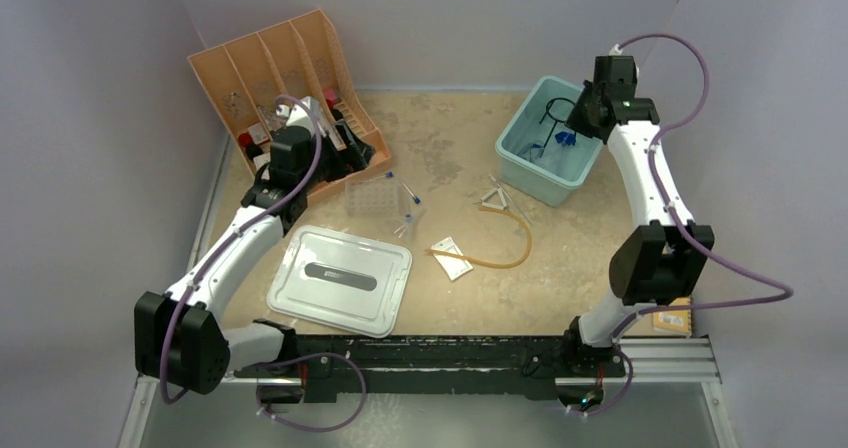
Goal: Organize the chemistry lab equipment
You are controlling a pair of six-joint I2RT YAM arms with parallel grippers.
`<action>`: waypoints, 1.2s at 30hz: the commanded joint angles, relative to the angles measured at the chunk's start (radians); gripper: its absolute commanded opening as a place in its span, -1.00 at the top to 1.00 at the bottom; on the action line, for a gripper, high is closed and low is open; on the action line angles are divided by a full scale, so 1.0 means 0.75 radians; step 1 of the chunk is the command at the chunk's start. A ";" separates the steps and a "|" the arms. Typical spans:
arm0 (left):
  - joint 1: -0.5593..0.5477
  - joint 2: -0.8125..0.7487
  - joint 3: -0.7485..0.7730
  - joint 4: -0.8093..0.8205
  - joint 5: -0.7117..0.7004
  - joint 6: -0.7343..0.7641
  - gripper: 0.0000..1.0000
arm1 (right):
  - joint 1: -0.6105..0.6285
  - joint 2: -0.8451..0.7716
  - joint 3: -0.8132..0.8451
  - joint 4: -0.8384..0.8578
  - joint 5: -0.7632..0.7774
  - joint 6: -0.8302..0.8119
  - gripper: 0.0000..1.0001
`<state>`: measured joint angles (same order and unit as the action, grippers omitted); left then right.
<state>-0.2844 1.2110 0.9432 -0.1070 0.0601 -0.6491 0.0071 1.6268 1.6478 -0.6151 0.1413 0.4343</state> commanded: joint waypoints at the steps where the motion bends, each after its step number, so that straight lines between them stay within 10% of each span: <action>1: -0.007 0.083 0.080 0.201 0.132 0.082 -0.73 | -0.074 0.088 0.100 -0.054 0.100 0.061 1.00; 27: -0.007 0.145 0.112 0.176 0.177 0.202 -0.70 | -0.103 0.533 0.256 -0.099 0.203 0.046 0.96; 36: -0.007 0.115 0.104 0.147 0.155 0.225 -0.72 | -0.091 0.444 0.244 -0.070 0.246 0.017 0.25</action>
<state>-0.2848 1.3289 1.0023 -0.0235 0.1829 -0.5121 -0.0715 2.0430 1.7981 -0.6933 0.2981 0.4595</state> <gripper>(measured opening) 0.855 0.342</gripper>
